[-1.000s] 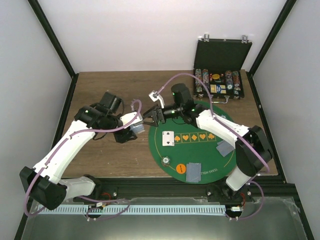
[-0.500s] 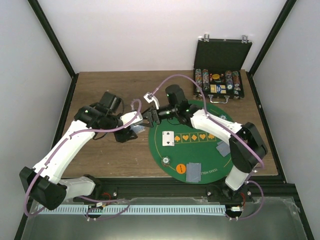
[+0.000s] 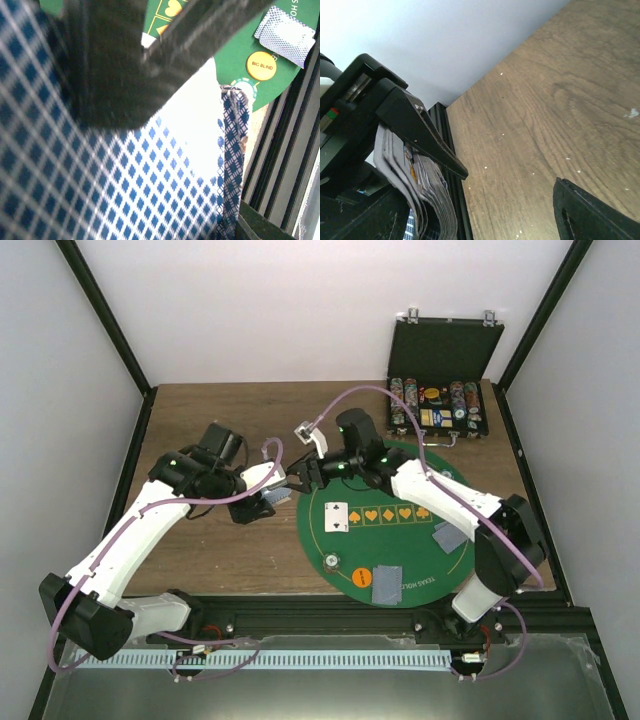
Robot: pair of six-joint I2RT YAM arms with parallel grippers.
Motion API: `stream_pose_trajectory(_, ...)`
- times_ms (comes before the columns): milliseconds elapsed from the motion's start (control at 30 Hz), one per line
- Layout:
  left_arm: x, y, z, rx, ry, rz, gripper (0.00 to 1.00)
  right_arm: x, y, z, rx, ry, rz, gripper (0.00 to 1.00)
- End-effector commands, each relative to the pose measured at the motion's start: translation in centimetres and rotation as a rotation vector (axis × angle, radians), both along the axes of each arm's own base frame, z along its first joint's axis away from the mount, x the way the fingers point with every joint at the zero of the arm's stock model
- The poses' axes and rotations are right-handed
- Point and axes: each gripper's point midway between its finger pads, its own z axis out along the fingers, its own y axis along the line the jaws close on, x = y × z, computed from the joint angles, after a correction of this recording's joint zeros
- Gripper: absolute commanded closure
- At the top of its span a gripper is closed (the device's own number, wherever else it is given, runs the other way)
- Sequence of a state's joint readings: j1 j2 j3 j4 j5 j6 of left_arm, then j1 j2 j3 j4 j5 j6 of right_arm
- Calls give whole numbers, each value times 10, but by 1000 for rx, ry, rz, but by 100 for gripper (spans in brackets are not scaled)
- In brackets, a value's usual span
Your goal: Distribute texas hold em gaming equipment
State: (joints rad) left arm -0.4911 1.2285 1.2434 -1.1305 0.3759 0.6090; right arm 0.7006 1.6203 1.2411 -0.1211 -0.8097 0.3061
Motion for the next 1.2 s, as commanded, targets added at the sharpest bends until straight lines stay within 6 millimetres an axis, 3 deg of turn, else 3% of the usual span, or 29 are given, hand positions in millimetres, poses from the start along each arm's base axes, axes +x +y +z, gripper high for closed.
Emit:
stream_pose_trajectory(0,3,-3,7,-27,-23,-11,51,7,-14,12,-34,-52,-57,23)
stream_pose_trajectory(200,4,-4,7,-26,-23,-11,51,-4,-12,21,-7,-37,-1,42)
stream_pose_trajectory(433,5,-3,3,-15,-27,-4,51,-20,-10,40,68,-33,84,76)
stream_pose_trajectory(600,8,0,1,-2,-29,10,51,-22,-13,42,48,-24,82,99)
stream_pose_trajectory(767,9,1,-2,6,-30,18,51,-16,-27,46,3,-59,15,99)
stream_pose_trajectory(900,12,2,-3,15,-35,30,51,-10,-50,65,-4,-129,-52,99)
stream_pose_trajectory(1067,15,5,-4,21,-36,48,51,-8,-83,103,-47,-342,-169,99)
stream_pose_trajectory(1167,18,7,-4,26,-41,64,51,4,-113,99,-184,-518,-291,99)
